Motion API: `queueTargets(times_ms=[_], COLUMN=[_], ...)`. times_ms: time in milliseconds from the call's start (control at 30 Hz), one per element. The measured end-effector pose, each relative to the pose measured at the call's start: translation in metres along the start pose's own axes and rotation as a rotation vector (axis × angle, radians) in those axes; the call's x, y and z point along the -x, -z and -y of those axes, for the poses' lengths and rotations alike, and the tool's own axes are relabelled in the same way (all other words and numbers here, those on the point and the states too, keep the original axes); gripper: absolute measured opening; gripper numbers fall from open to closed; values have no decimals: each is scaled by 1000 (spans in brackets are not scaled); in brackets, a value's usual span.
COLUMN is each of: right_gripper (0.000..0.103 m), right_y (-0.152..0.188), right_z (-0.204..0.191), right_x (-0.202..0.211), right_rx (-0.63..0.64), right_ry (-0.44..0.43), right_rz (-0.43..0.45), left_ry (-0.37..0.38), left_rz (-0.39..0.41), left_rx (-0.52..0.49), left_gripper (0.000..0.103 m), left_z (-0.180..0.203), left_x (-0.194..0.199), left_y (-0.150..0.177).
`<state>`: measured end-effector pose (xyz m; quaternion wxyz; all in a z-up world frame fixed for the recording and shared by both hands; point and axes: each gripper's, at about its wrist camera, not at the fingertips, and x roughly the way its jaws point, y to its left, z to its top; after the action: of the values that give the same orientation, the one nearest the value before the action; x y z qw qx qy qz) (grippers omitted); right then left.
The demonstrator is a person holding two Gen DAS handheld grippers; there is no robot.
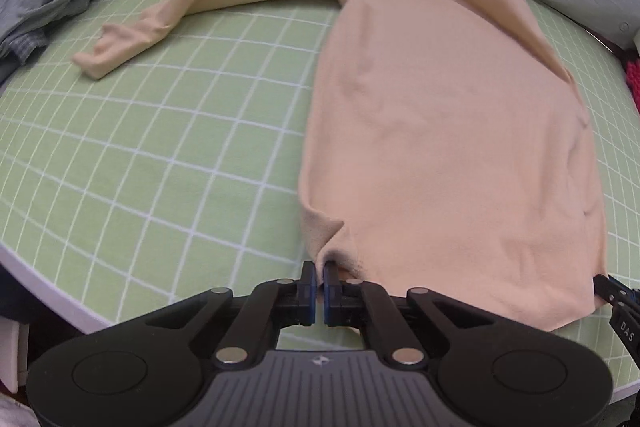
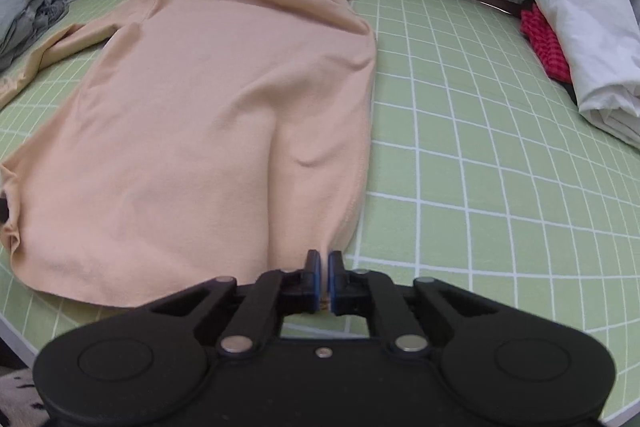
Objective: Fold clothes
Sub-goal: 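Grasp the hem with both grippers and drag the shirt flat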
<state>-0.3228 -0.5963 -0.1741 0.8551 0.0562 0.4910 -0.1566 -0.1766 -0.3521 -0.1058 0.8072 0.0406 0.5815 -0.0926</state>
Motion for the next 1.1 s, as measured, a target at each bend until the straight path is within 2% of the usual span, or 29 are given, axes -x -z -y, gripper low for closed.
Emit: queueTargets(times_ms=[133,233,300,333,367,400,433,567,667,700,733,767,800,967,1100], right_gripper=[5,5,9,17,31,36,41,46,41,36,21,8,5,4,4], right_y=[8,8,8,8,9,9,10,11,11,11,11,11,11,17,26], right_z=[4,7,10,13,15,18,22,30,26,24,23,22,20,29,36], right_x=[6,7,6,6,6,6,5,4,4,4,5,5,6,16,20], right_rx=[-17,-47,-96,-128,-151,-172,-195,-278,-257,-242,-228,-214,-199,-227,-267], right_ry=[-21,-32,-36,-29,-17,-16,-23,-59,-52,-54,-57,-59,-61,-47,-96], right_rz=[-28,-45,-56,-58,-60,-59,-57,-50,-51,-53,-54,-56,-58,-76,-117], left_ry=[8,5,11,14,17,20,20,44,36,33,31,28,26,13,34], left_rz=[-32,-24,-12,-6,0,4,6,1,-11,-16,-20,-24,-28,-50,-78], left_rx=[134,160,145,137,129,121,109,90,109,116,122,129,135,167,259], left_gripper=[3,9,31,37,47,54,56,60,57,44,30,4,2,2,2], left_z=[-32,-35,-30,-27,-24,-21,-18,-11,-17,-19,-21,-24,-26,-36,-58], left_x=[0,0,0,1,1,1,0,-2,-4,-5,-6,-7,-7,-12,-11], left_y=[11,10,5,3,1,-1,-3,-8,-6,-6,-5,-5,-4,-1,-2])
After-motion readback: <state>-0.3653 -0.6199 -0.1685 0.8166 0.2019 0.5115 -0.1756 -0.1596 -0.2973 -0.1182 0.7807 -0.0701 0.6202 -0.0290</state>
